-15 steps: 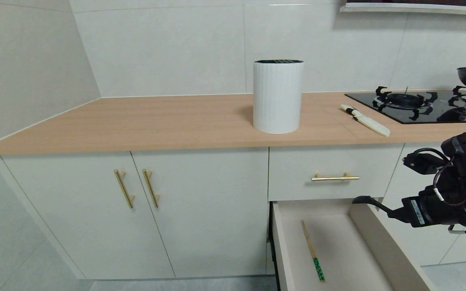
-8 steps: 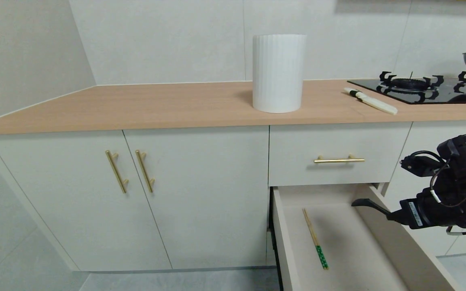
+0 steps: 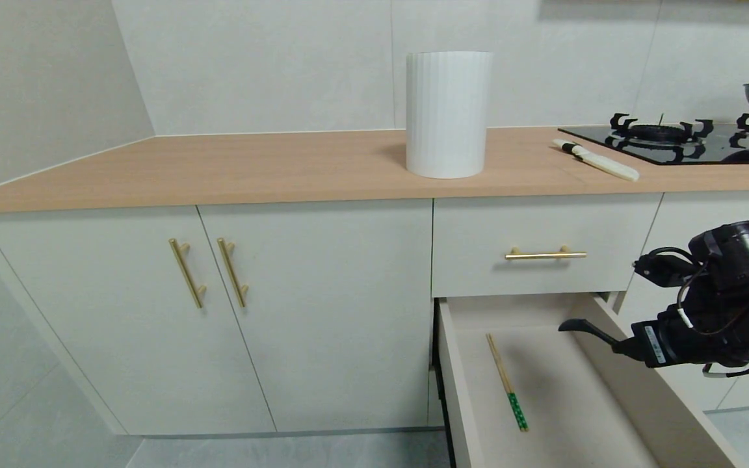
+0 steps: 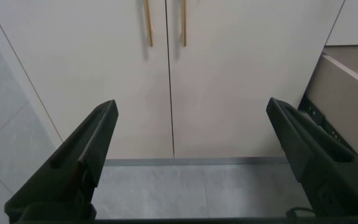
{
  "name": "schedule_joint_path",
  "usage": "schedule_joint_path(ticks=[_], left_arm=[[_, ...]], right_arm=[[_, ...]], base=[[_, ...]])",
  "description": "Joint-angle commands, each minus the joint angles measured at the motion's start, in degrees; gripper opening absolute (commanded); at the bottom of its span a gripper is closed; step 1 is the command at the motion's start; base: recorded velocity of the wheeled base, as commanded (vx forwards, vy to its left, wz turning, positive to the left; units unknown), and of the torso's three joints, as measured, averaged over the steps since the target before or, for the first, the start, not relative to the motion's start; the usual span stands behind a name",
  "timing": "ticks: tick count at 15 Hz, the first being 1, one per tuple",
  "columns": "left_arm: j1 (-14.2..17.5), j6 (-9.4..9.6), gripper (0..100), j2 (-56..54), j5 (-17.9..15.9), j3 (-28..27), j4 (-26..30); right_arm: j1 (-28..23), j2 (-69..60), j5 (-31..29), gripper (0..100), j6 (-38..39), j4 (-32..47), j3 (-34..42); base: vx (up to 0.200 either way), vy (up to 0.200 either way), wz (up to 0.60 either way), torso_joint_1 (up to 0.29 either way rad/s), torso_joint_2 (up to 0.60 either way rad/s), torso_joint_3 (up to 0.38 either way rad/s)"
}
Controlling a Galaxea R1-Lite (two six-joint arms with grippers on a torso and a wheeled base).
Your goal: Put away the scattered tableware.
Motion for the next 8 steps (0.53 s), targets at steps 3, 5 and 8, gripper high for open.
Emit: schedule_joint_path(ticks=[3, 5, 8], left_arm=[[0.02, -0.06, 100, 0.02, 0.01, 0.00, 0.00], [0.02, -0.06, 100, 0.02, 0.01, 0.00, 0.00], [0.02, 0.02, 100, 0.02, 0.01, 0.00, 0.00]], right_arm=[[2.06, 12.17, 0.02, 0, 7.13, -11.76, 0.93], [2.50, 19.64, -0.33, 0, 10.38, -19.94, 1.46], [2.94, 27.90, -1.56, 0, 10.82, -26.79, 1.98]], base=[[0.000, 0.000, 0.00, 0.000, 0.00, 0.000], [0.000, 0.000, 0.00, 0.000, 0.00, 0.000], [0.000, 0.000, 0.00, 0.000, 0.00, 0.000]])
